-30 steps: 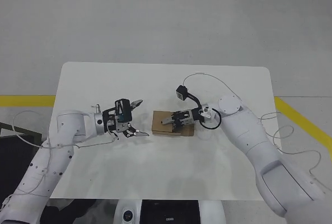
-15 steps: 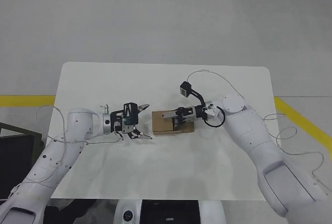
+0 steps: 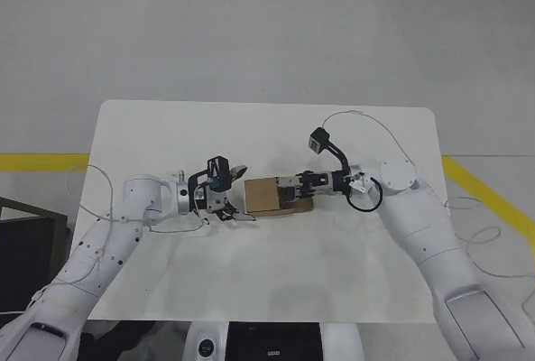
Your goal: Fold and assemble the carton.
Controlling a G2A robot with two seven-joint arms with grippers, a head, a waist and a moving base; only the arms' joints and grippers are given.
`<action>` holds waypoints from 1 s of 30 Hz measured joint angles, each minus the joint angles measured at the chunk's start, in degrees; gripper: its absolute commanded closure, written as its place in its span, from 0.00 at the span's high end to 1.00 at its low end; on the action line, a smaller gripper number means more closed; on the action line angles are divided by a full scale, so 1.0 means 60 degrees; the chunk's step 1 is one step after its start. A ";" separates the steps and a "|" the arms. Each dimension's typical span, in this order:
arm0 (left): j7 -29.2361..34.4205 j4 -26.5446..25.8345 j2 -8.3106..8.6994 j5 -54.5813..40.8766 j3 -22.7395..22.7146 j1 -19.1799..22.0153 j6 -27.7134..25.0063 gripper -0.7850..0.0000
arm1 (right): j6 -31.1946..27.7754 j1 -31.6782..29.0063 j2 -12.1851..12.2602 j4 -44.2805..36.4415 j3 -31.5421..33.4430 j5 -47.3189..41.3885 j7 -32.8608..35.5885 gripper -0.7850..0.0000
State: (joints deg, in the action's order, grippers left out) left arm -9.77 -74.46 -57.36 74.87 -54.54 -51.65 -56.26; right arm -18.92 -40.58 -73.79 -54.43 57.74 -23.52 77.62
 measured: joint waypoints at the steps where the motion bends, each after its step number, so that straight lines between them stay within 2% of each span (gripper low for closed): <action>1: 0.0042 0.0027 -0.0018 -0.0040 0.0024 0.0023 0.0040 1.00 | 0.0174 -0.0186 0.0084 -0.0343 0.0138 0.0125 -0.0012 0.61; 3: 0.0079 0.0043 -0.0058 -0.0016 0.0101 0.0049 0.0159 1.00 | 0.0560 -0.0657 0.0272 -0.1173 0.0481 0.0383 -0.0090 0.63; 4: 0.0069 0.0051 -0.0073 0.0011 0.0136 0.0047 0.0193 1.00 | 0.0708 -0.0874 0.0348 -0.1537 0.0630 0.0486 -0.0140 0.75; 5: 0.0047 0.0059 -0.0086 0.0039 0.0167 0.0043 0.0219 1.00 | 0.0850 -0.1093 0.0418 -0.1897 0.0772 0.0592 -0.0193 1.00; 10: -0.0140 0.0125 -0.0139 0.0095 0.0217 0.0040 0.0366 1.00 | 0.1403 -0.2031 0.0673 -0.3545 0.1309 0.1107 -0.0601 1.00; 20: -0.0245 0.0170 -0.0210 0.0176 0.0218 0.0027 0.0633 1.00 | 0.1407 -0.2044 0.0672 -0.3531 0.1304 0.1103 -0.0621 1.00; 30: -0.0118 0.0187 -0.0333 0.0140 0.0424 0.0119 0.0558 1.00 | 0.1642 -0.2767 0.0811 -0.3852 0.1291 0.0930 -0.0405 1.00</action>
State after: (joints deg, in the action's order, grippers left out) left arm -10.48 -73.34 -59.36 75.71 -52.00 -50.93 -52.91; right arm -9.07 -57.18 -68.93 -77.54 65.48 -17.93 75.19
